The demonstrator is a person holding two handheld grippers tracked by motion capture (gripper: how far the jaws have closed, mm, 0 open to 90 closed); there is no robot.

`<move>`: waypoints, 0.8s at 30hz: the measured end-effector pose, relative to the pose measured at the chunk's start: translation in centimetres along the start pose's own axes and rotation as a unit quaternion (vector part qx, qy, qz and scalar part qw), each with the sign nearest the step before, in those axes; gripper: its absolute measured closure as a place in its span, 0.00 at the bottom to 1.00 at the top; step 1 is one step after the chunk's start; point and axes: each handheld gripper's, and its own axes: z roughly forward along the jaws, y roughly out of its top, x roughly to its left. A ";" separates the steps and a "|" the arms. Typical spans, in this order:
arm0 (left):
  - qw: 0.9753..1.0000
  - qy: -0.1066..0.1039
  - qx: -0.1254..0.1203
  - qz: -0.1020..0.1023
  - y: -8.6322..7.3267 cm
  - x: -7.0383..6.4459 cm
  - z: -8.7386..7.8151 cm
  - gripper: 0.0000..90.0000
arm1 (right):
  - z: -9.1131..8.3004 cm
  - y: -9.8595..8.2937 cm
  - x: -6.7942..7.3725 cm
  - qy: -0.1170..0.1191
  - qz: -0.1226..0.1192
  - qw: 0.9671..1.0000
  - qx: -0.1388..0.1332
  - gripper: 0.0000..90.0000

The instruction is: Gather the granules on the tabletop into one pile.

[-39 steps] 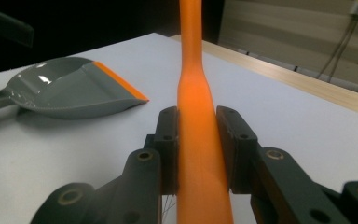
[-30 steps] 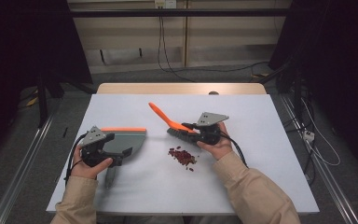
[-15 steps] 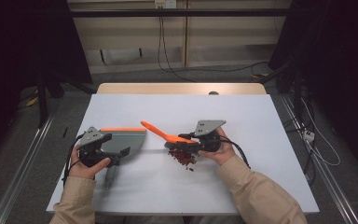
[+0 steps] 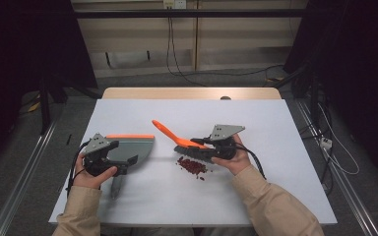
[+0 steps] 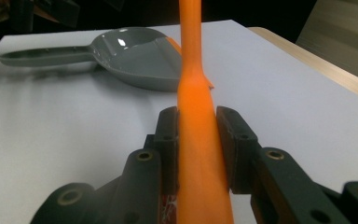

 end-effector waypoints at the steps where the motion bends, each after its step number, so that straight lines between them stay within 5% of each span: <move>1: 1.000 0.000 0.000 0.000 0.0 0.0 0.0 0.08 | -0.2 0.1 0.1 -0.003 0.005 1.000 -0.001 0.80; 6: 1.000 0.000 0.001 0.000 0.0 0.0 0.0 0.08 | -1.2 0.5 0.7 -0.007 0.013 1.000 -0.010 0.80; 13: 1.000 -0.001 0.002 0.001 0.0 -0.1 0.1 0.08 | -2.0 0.4 3.4 0.021 0.015 0.999 -0.023 0.80; 19: 1.000 0.000 0.000 -0.002 0.0 -0.1 0.0 0.08 | -1.6 -0.8 5.4 0.049 0.032 0.998 -0.020 0.80; 24: 1.000 0.001 0.002 0.002 0.0 -0.1 0.0 0.08 | -0.7 -1.5 5.7 0.058 0.030 0.998 -0.005 0.80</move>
